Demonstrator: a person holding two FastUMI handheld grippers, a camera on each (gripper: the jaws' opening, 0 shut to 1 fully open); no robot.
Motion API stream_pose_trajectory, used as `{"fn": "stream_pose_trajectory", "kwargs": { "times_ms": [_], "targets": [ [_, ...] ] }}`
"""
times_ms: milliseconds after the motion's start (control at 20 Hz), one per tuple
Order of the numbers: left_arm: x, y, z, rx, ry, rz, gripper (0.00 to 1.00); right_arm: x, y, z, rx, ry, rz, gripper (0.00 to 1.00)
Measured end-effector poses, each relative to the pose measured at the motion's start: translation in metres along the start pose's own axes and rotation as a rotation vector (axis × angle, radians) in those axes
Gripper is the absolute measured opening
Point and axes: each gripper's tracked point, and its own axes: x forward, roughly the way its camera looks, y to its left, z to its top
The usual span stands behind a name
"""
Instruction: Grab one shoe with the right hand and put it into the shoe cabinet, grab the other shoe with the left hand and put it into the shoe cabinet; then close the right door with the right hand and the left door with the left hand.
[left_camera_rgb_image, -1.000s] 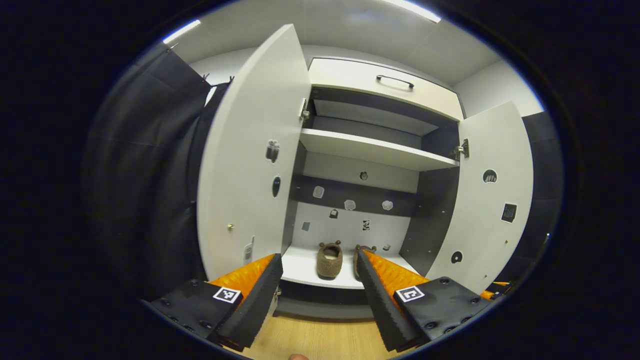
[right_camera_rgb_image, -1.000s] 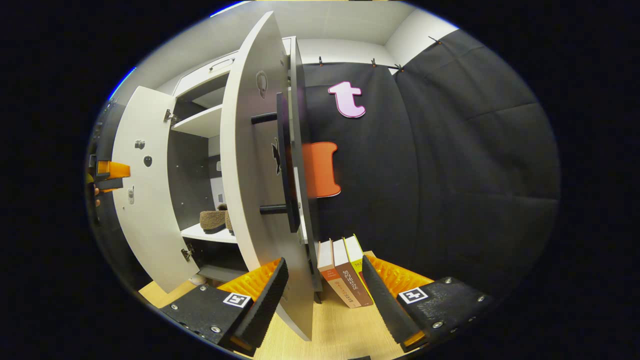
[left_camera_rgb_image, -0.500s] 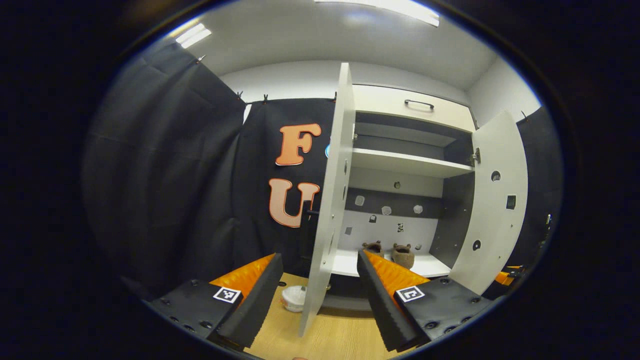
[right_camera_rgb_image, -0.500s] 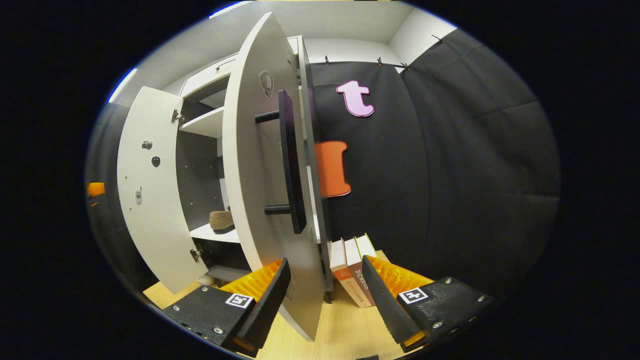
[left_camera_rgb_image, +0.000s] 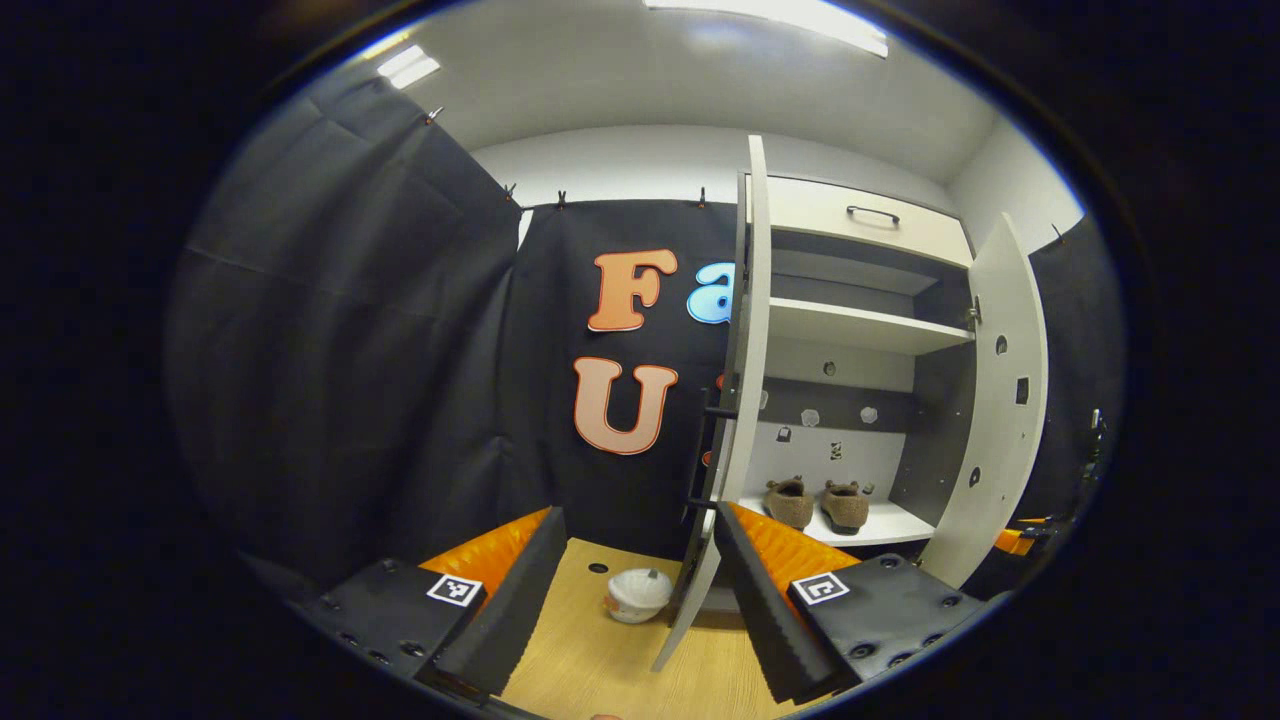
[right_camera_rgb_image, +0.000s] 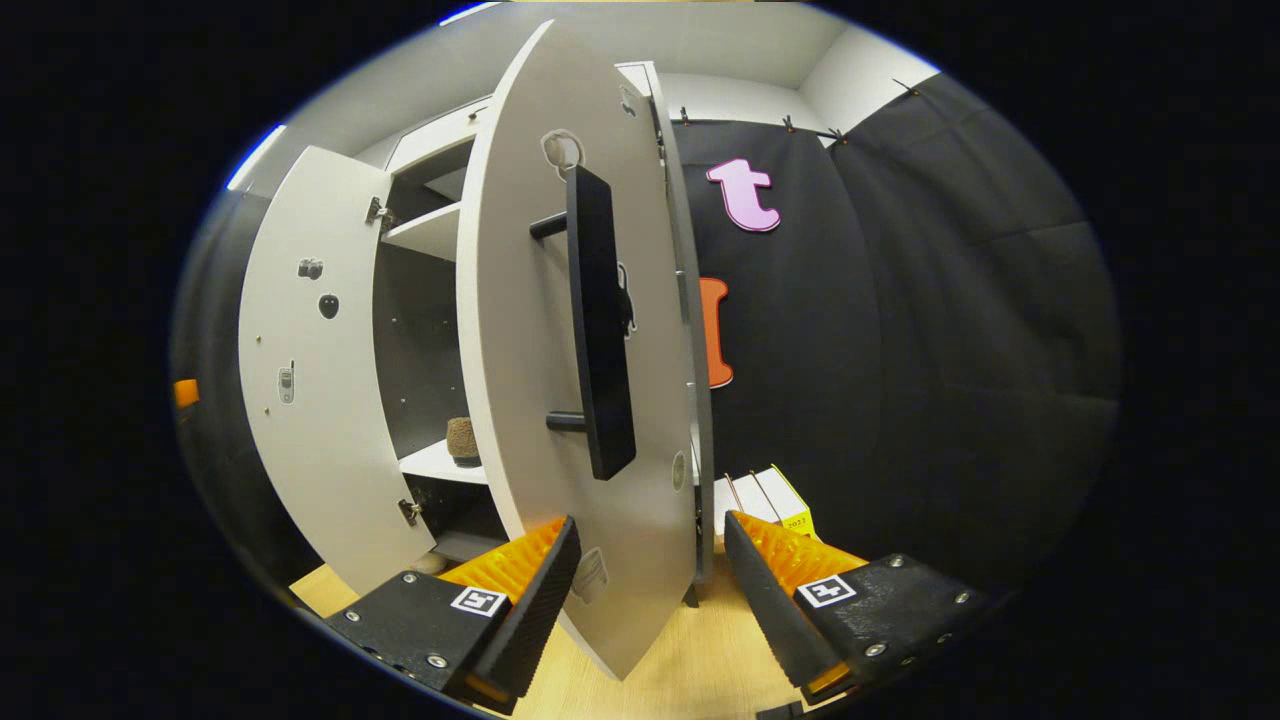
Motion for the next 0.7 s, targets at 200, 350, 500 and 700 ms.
{"fn": "stream_pose_trajectory", "kwargs": {
  "times_ms": [200, 350, 500, 700],
  "targets": [
    [0.023, 0.03, -0.008, -0.014, 0.016, -0.012, 0.99, 0.009, 0.019, -0.004, 0.031, -0.008, -0.019, 0.9],
    [0.046, 0.04, -0.014, -0.007, 0.023, -0.047, 0.97, 0.019, 0.034, -0.004, 0.039, -0.022, -0.035, 0.9],
    [0.07, 0.046, -0.023, 0.004, 0.029, -0.084, 0.94, 0.036, 0.059, -0.009, 0.051, -0.03, -0.027, 0.9],
    [0.101, 0.049, -0.041, -0.006, 0.054, -0.132, 0.97, 0.067, 0.084, -0.02, 0.071, -0.019, -0.023, 0.92]
  ]
}}
